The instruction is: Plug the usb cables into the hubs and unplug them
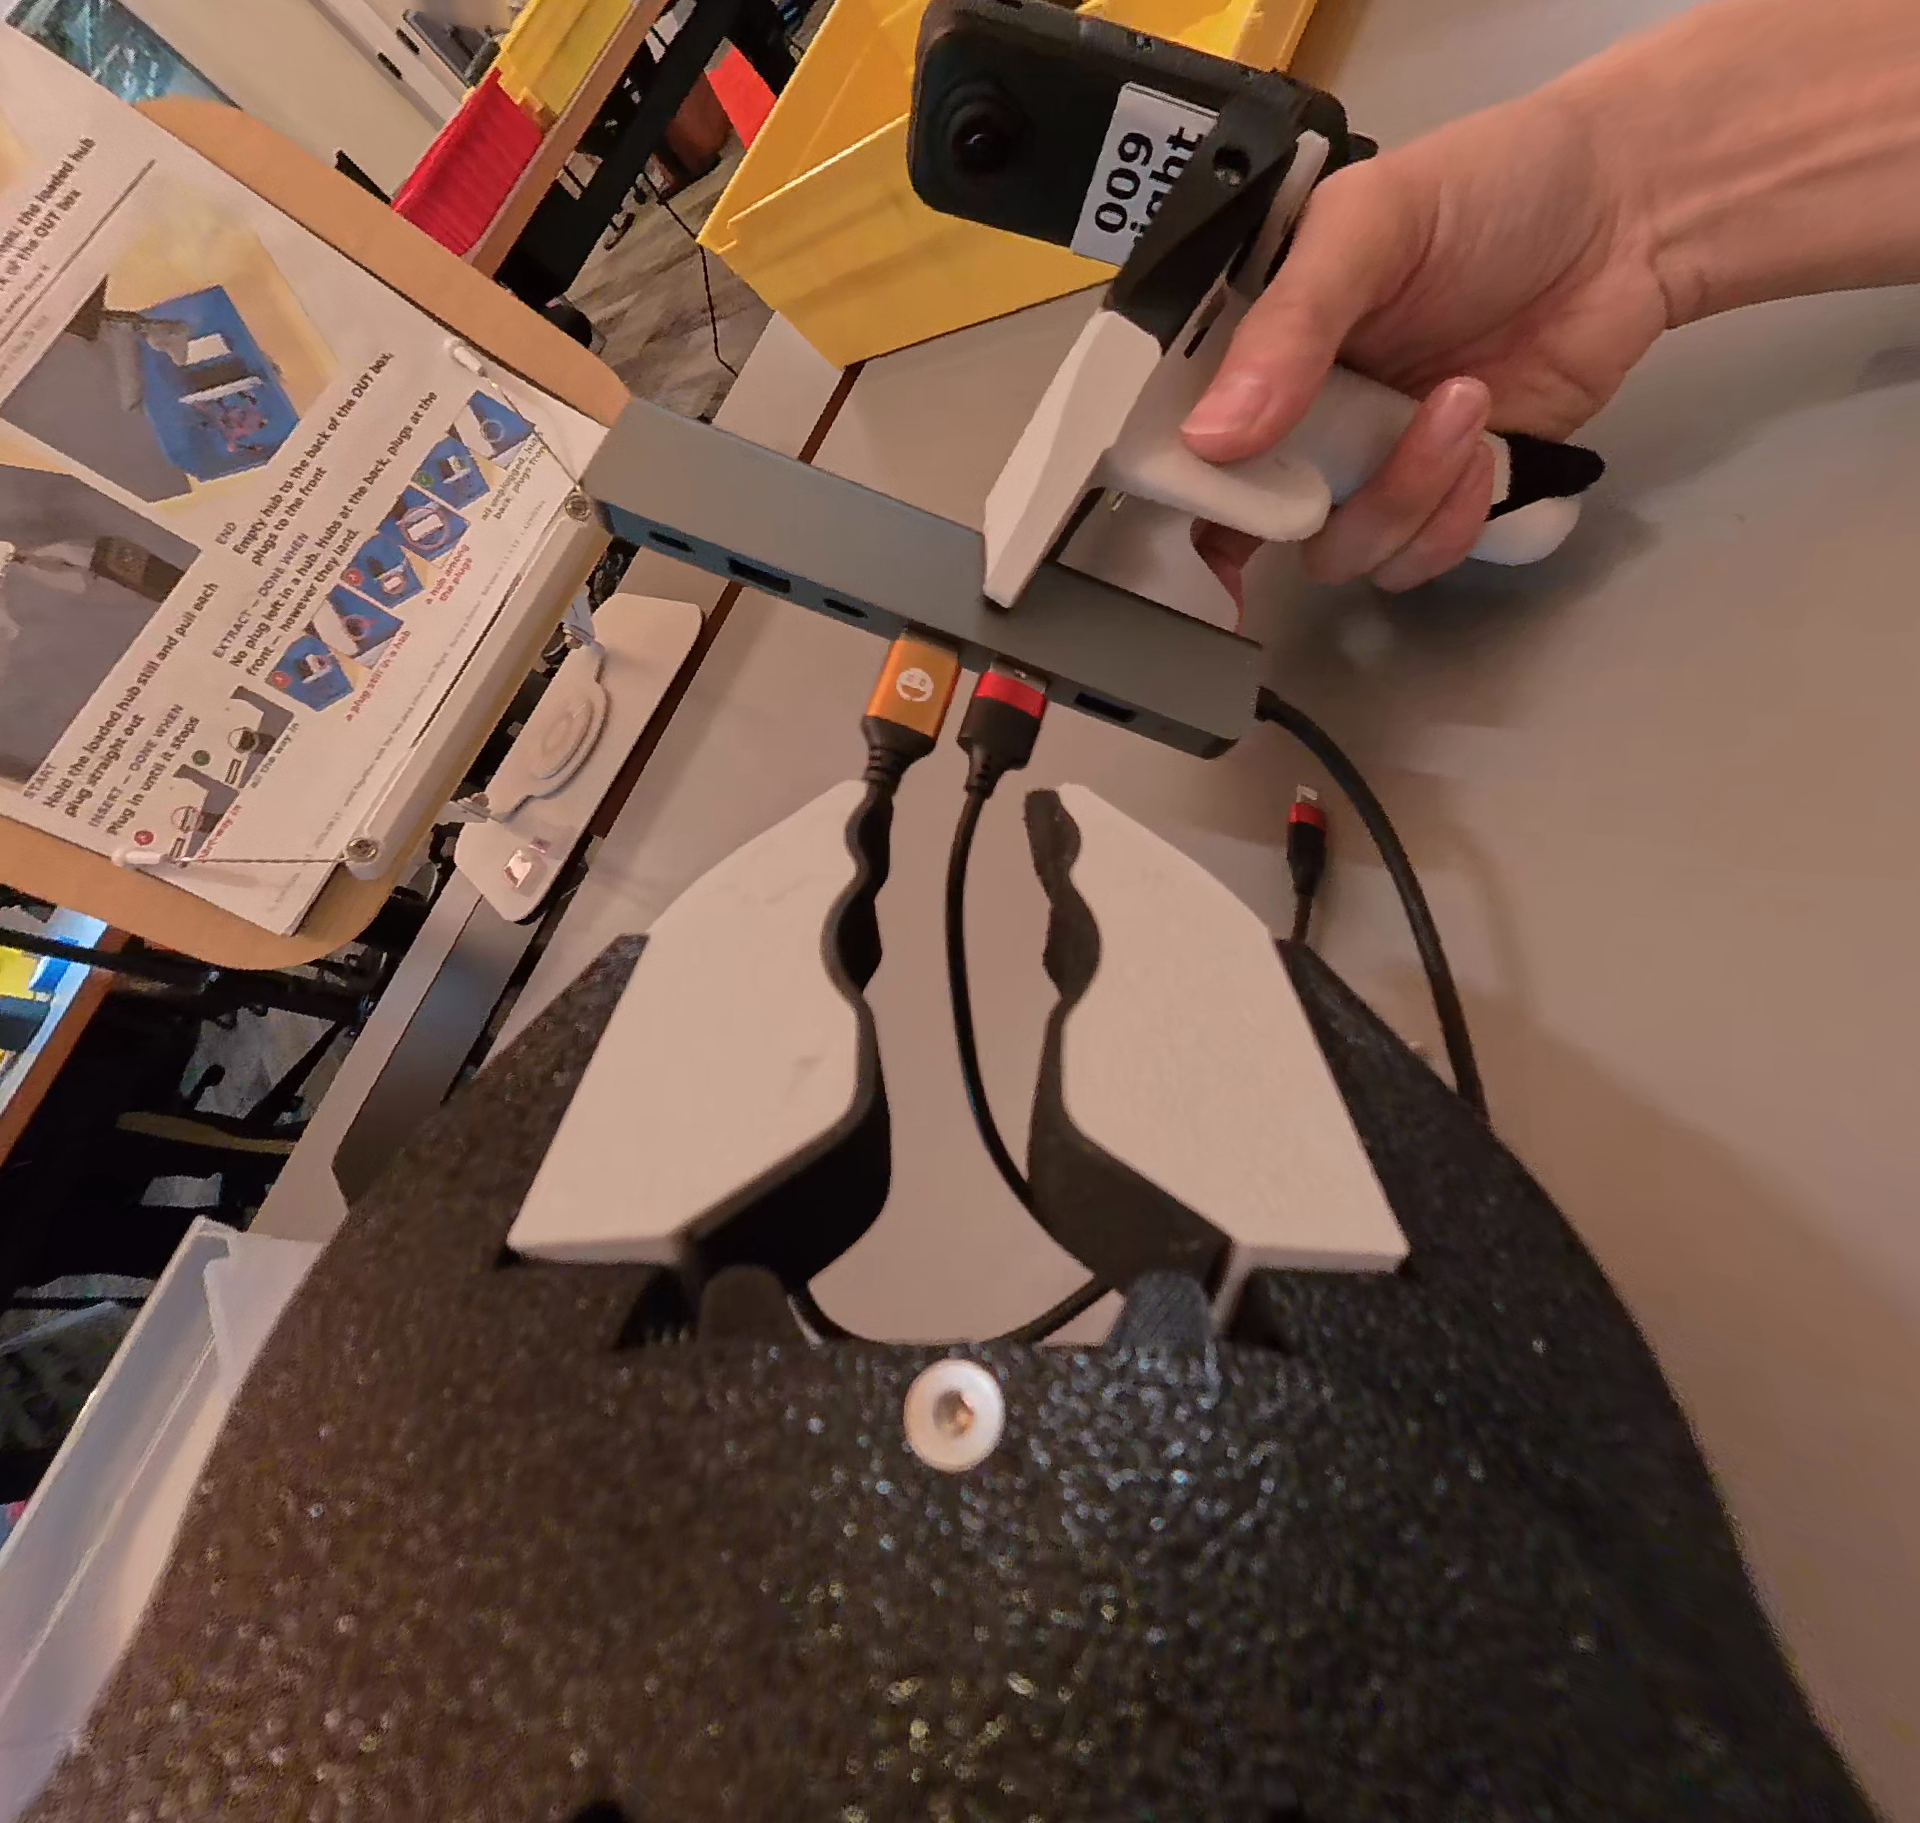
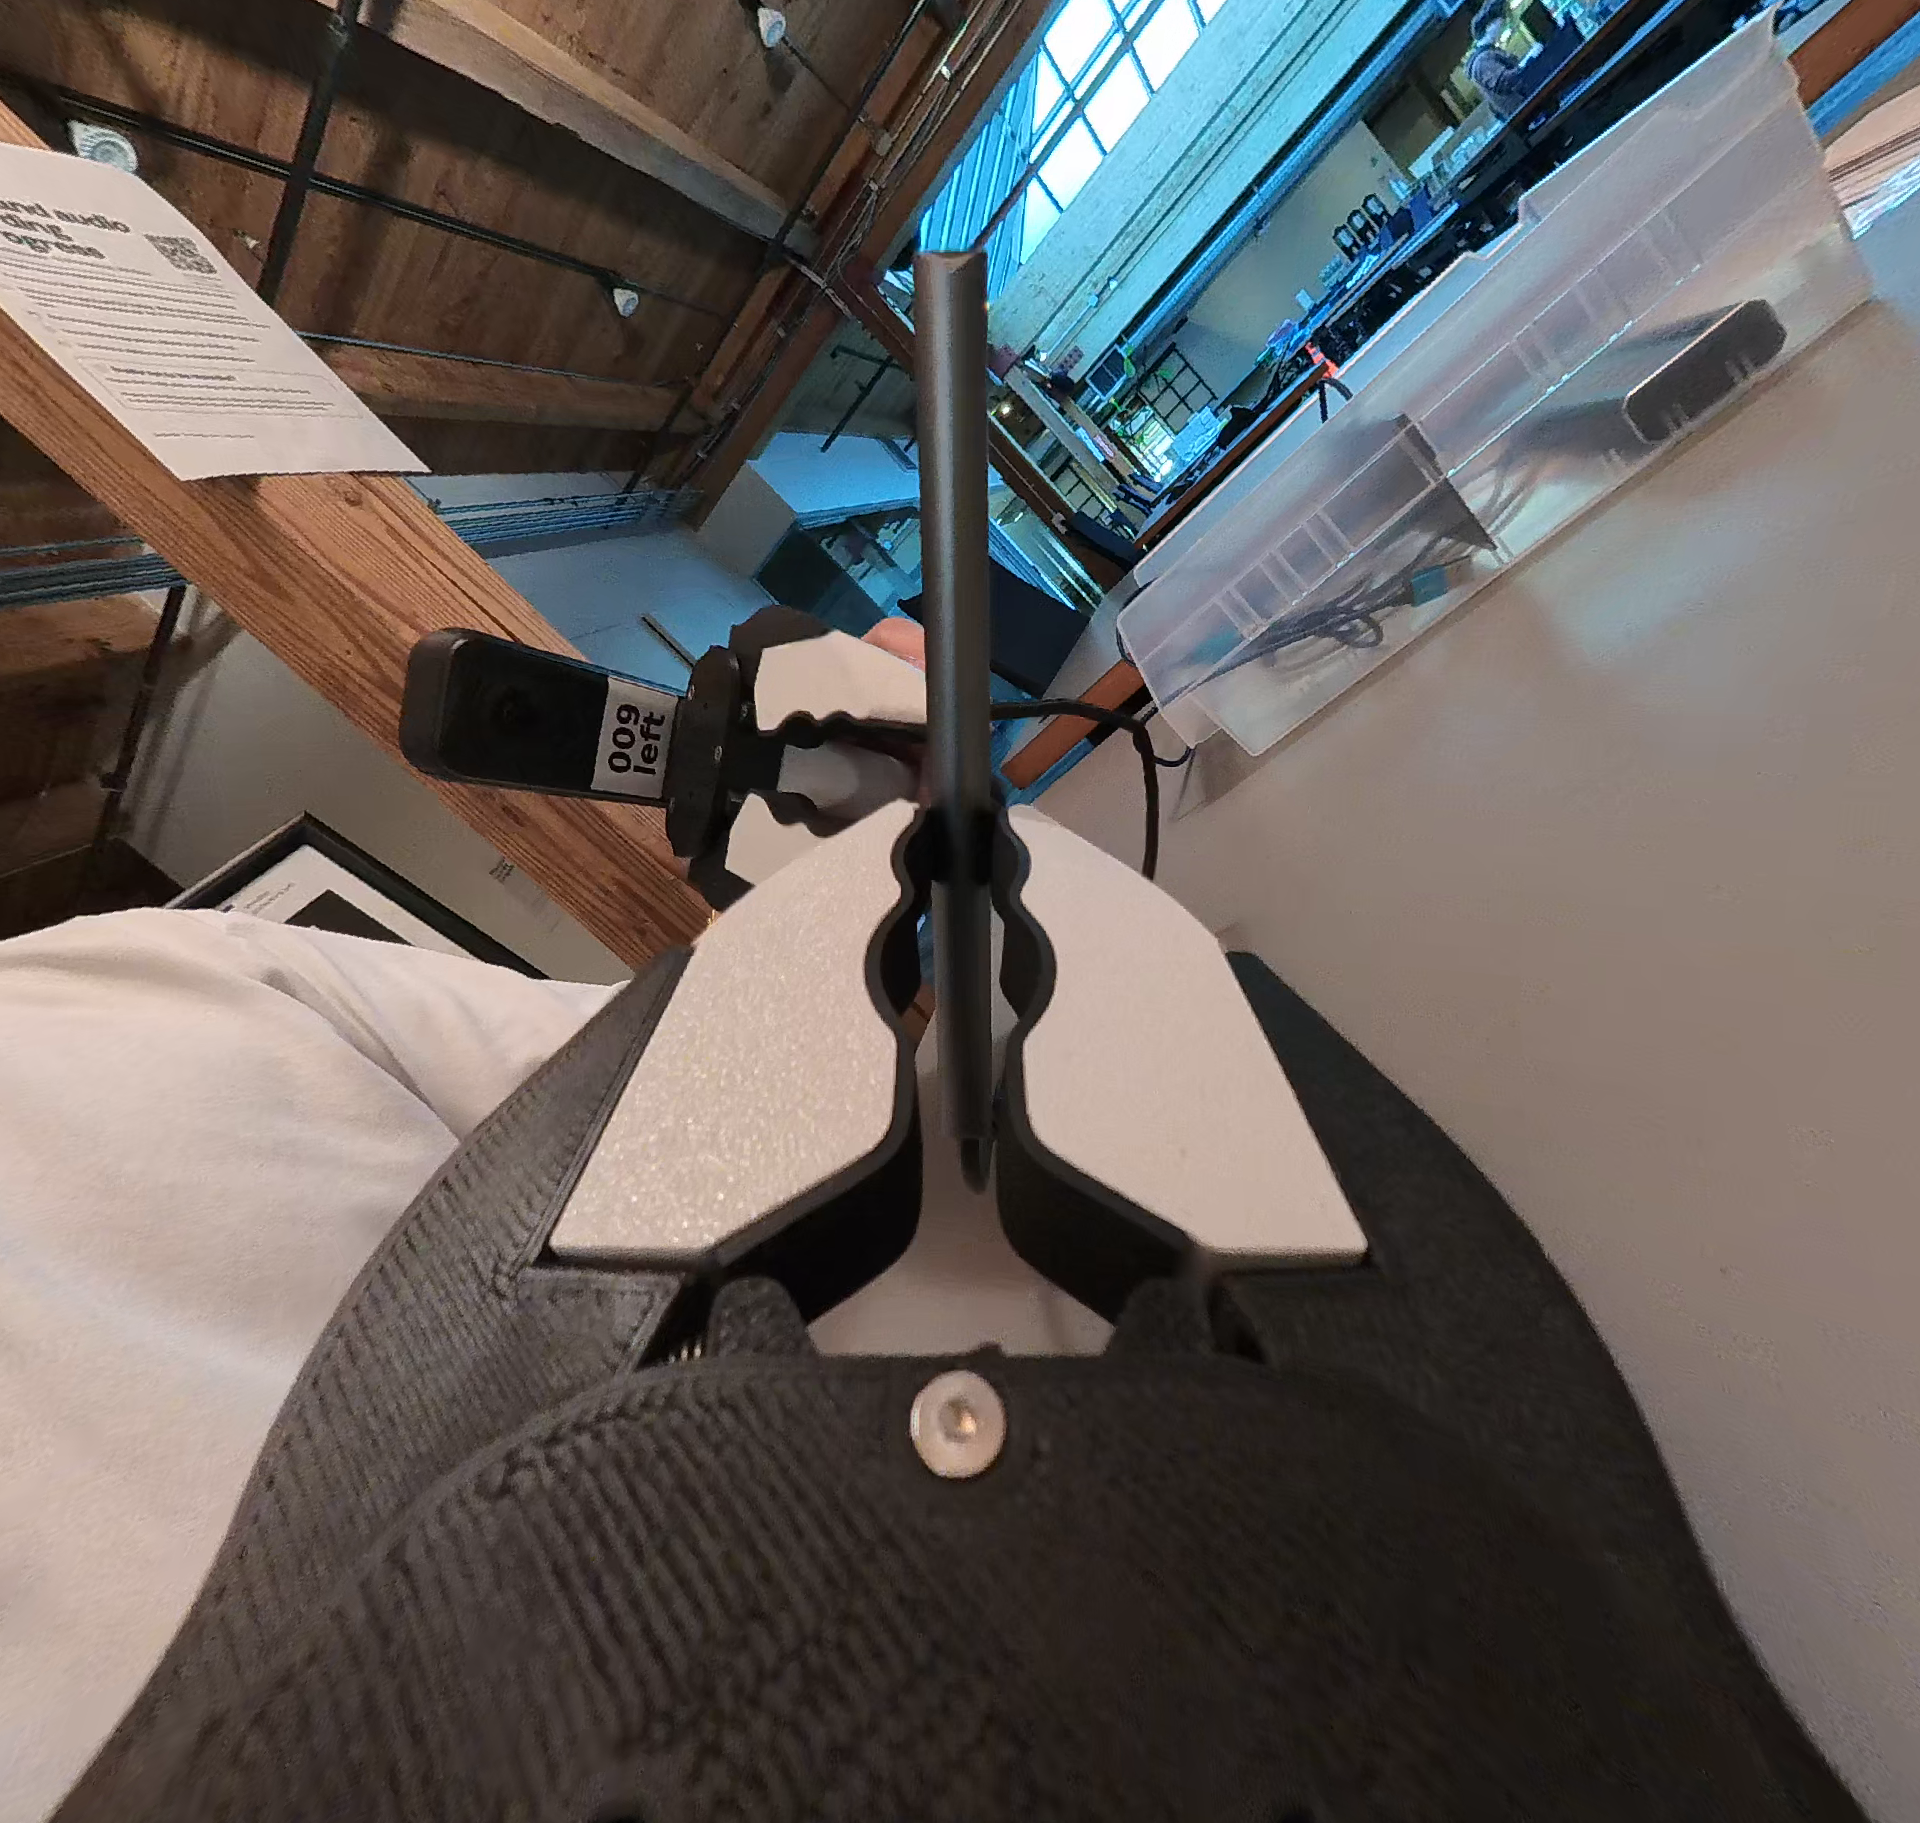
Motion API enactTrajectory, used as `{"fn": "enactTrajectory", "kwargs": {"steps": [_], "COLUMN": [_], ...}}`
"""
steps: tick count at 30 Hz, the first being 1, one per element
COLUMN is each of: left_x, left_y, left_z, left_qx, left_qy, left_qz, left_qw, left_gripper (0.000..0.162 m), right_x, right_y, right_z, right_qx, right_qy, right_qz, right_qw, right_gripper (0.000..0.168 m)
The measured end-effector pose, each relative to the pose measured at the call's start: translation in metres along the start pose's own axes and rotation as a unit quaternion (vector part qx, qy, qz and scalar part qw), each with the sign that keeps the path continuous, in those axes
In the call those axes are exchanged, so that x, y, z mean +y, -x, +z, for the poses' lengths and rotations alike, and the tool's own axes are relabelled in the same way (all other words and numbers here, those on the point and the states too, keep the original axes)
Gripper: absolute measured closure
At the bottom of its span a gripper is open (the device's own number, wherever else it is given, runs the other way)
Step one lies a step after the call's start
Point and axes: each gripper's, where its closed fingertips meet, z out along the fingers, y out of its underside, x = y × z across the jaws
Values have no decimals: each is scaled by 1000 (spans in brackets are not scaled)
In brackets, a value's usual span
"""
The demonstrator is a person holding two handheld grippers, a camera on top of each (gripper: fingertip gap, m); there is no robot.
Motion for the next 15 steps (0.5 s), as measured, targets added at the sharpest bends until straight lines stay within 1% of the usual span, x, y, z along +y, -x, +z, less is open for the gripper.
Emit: {"fn": "enactTrajectory", "kwargs": {"steps": [4,6,8,10,12,13,15], "left_x": [-3,-1,3,6,5,6,7], "left_y": [-4,-7,-6,-3,-2,-2,-4], "left_z": [0,3,6,9,10,11,12], "left_qx": [15,18,3,-24,-44,-43,-33], "left_qy": [-6,4,21,33,37,39,41], "left_qz": [7,30,71,116,144,139,79], "left_qw": [1000,999,997,992,988,989,995], "left_gripper": [142,146,148,156,157,158,158], "right_x": [1,1,1,2,1,1,0], "right_y": [1,3,3,2,1,1,0], "right_z": [1,1,1,2,1,1,1], "right_qx": [-4,-14,-18,-18,-16,-14,-2], "right_qy": [3,-1,-2,0,-3,-3,-6], "right_qz": [6,18,27,33,34,30,8], "right_qw": [1000,1000,999,999,999,999,1000], "right_gripper": [158,158,158,158,158,158,158]}}
